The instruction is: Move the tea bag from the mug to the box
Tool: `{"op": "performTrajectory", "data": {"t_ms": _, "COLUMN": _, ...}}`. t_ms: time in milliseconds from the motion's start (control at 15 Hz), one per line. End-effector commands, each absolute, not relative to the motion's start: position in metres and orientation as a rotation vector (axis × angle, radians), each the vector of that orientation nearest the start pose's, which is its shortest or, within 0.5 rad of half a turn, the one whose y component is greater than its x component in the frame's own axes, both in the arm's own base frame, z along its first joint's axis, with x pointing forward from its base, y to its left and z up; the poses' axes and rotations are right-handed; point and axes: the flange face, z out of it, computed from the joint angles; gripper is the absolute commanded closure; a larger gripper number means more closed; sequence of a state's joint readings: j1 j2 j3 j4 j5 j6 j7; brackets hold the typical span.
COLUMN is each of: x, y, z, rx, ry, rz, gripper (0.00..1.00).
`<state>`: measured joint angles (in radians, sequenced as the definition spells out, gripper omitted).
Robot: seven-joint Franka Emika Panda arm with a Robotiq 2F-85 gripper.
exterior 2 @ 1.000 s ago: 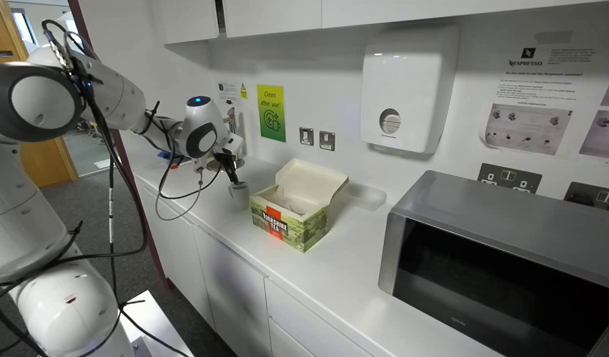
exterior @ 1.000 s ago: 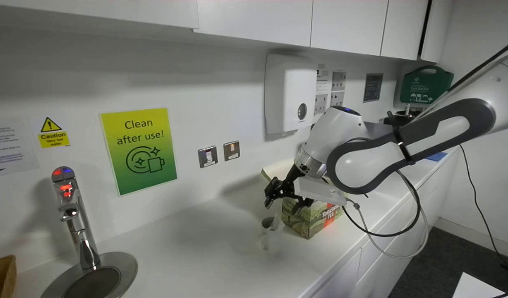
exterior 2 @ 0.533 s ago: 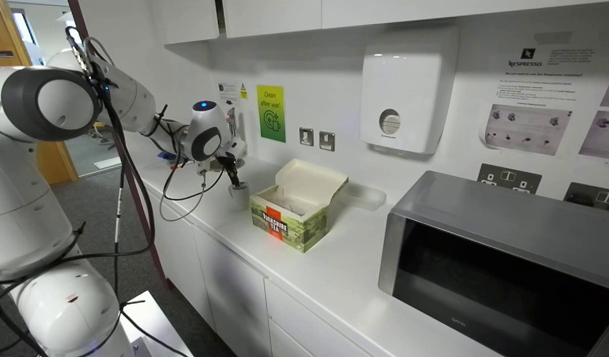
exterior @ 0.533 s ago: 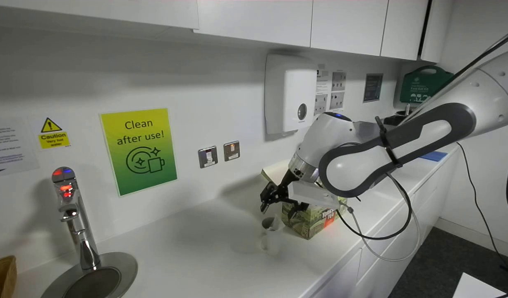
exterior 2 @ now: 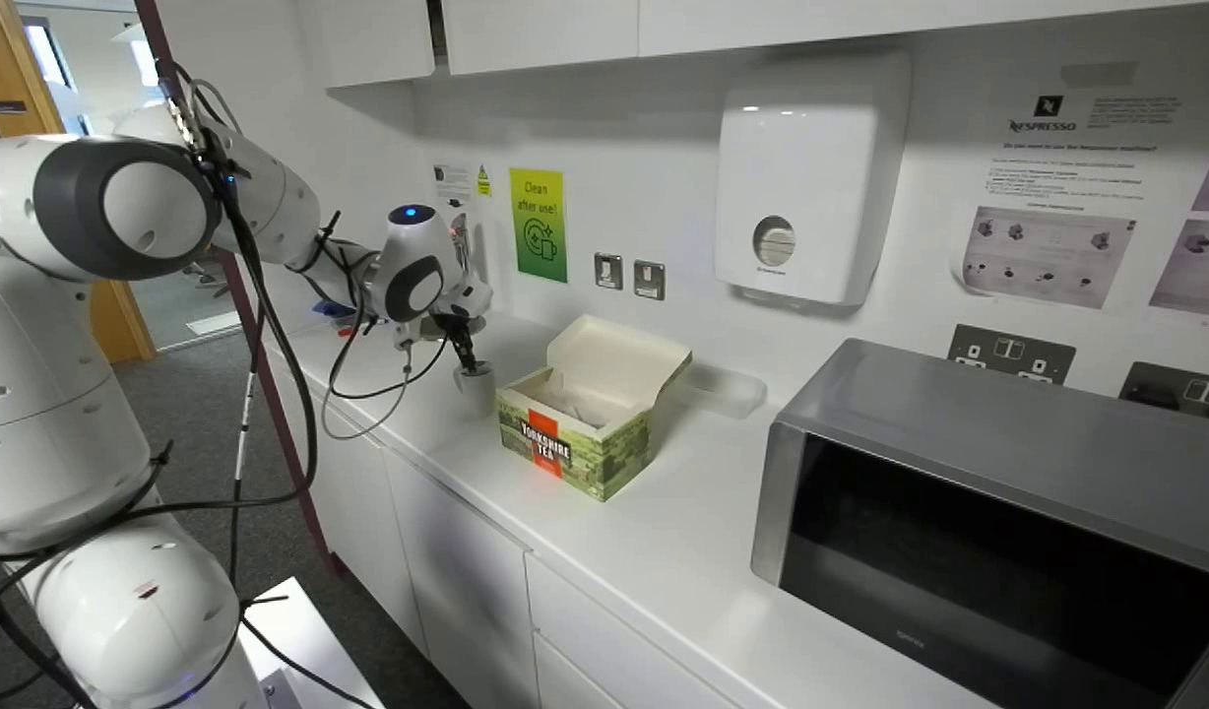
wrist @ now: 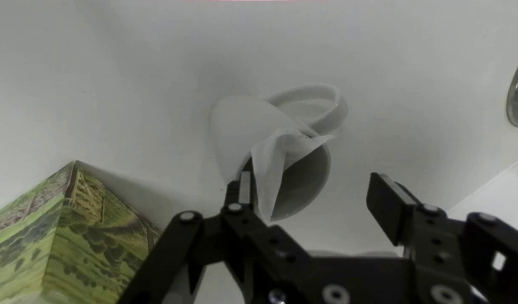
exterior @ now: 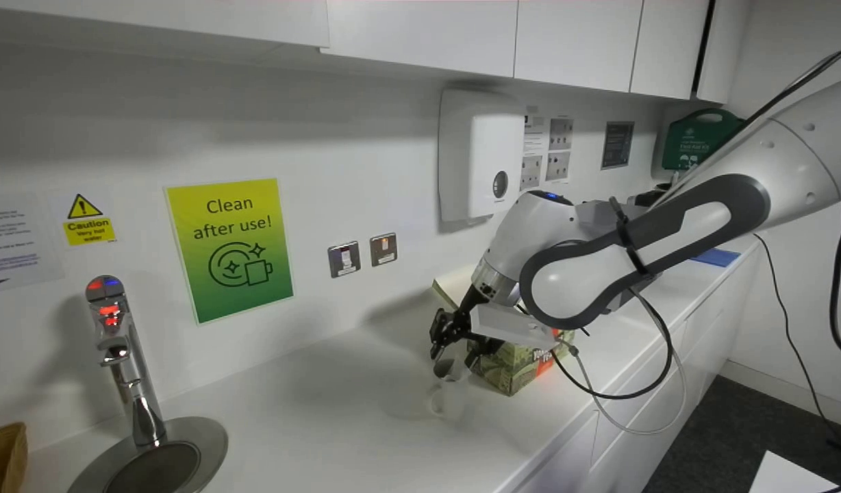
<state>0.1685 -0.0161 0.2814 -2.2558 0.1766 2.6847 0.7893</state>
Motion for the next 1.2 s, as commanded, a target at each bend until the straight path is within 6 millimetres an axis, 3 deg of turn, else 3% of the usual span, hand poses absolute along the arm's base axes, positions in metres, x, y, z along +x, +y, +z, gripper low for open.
{"op": "performTrajectory", "data": {"t_ms": 0, "x": 0.511, "y": 0.237, "z": 0.422, "rx": -2.655, "ry": 0.631, "rz": -0.449, "gripper": 0.56}}
{"op": "performTrajectory", "data": {"t_ms": 200, "x": 0.511, "y": 0.237, "z": 0.422, "rx": -2.654, "ry": 0.635, "rz": -0.449, "gripper": 0.81}}
{"op": "performTrajectory", "data": {"t_ms": 400, "x": 0.512, "y": 0.236, "z": 0.422, "rx": -2.652, "ry": 0.640, "rz": -0.449, "gripper": 1.00}}
{"op": "performTrajectory", "data": {"t_ms": 733, "x": 0.511, "y": 0.235, "z": 0.425, "rx": -2.649, "ry": 0.644, "rz": -0.454, "gripper": 1.00}}
{"op": "performTrajectory", "data": {"t_ms": 1133, "x": 0.497, "y": 0.249, "z": 0.455, "rx": -2.623, "ry": 0.575, "rz": -0.536, "gripper": 1.00}}
